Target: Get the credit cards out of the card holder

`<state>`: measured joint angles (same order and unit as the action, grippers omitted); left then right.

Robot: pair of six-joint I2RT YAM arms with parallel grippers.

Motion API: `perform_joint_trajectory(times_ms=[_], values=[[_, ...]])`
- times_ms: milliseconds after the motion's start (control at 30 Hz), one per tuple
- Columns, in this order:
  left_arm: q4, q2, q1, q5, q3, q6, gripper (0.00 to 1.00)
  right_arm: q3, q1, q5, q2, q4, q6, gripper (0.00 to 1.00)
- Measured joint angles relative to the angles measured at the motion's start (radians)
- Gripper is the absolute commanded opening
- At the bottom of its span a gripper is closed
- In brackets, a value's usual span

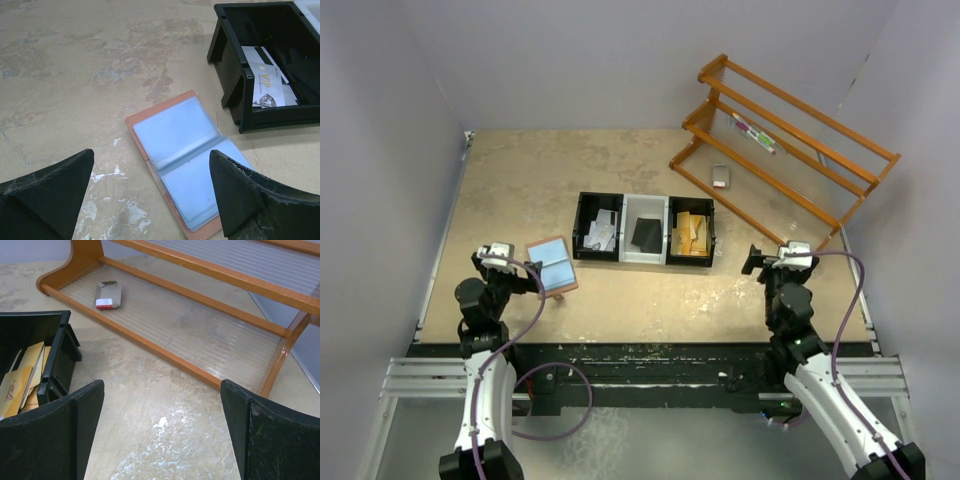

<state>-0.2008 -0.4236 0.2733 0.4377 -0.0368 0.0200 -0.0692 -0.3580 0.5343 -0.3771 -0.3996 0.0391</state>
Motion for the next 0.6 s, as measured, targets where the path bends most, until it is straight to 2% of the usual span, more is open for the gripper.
perform_joint_trajectory(times_ms=[233, 600], values=[[0.0, 0.0, 0.0, 0.0, 0.0, 0.0, 0.99, 0.019, 0.005, -0.002, 0.119, 0.034, -0.002, 1.0], [0.0, 0.0, 0.0, 0.0, 0.0, 0.0, 0.99, 0.019, 0.006, -0.002, 0.092, 0.043, -0.002, 1.0]])
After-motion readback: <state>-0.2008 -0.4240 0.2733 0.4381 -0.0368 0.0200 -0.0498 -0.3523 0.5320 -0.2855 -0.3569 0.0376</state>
